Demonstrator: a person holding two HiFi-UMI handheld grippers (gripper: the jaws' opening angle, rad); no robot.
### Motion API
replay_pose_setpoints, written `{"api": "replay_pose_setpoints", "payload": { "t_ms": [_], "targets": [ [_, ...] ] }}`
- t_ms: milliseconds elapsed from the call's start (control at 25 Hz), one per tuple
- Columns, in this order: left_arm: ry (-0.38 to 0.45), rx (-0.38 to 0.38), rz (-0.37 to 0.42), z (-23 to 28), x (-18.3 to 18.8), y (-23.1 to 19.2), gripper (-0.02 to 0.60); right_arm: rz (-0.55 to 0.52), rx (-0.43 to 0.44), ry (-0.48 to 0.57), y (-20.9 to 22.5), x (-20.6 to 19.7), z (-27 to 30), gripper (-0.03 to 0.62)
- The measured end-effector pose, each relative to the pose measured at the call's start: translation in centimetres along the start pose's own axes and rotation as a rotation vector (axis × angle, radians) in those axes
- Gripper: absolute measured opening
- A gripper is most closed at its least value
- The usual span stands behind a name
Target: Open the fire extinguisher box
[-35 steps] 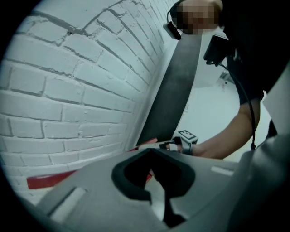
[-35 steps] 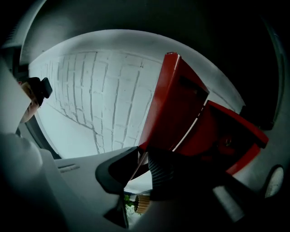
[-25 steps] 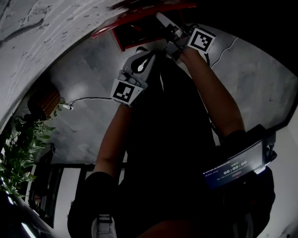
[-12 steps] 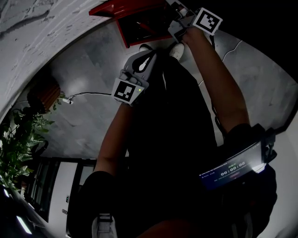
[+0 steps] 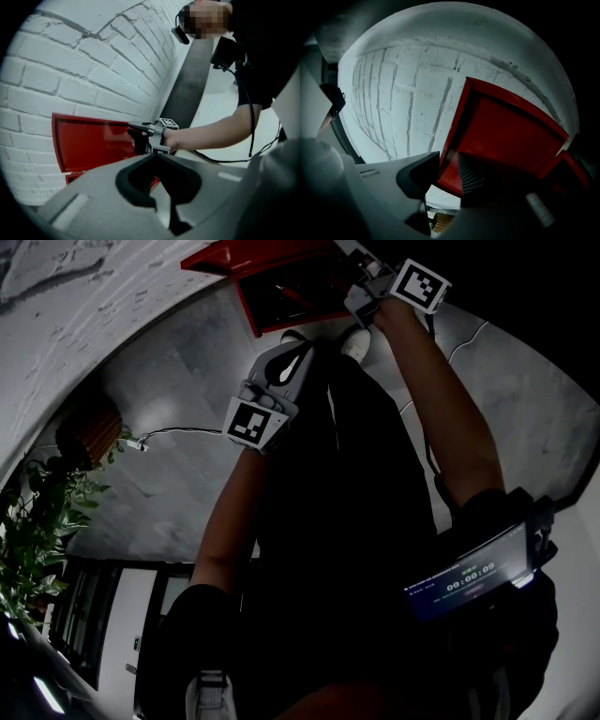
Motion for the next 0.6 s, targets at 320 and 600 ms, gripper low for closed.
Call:
{"api": "replay_pose_setpoints", "payload": {
  "t_ms": [320, 600],
  "targets": [
    [0.002, -0.008, 0.04, -1.0, 3.9, 1.2, 0.003, -0.281, 0.048, -0.176, -7.0, 0.3, -2.3, 0.068],
    [0.083, -0.018, 0.117, -3.9, 9.4, 3.9, 0.003, -0.678, 0.253, -0.24, -19.9, 0.8, -5.9, 0.009]
  ]
}}
Point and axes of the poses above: the fingertips, and each gripper's own axes: z forward along the fingers, y to its right, x out of its top, the point moved 10 cm from there along -z, backward along the fingers, and after that the axes turned 13 degrees about y, right-handed, at the moved point
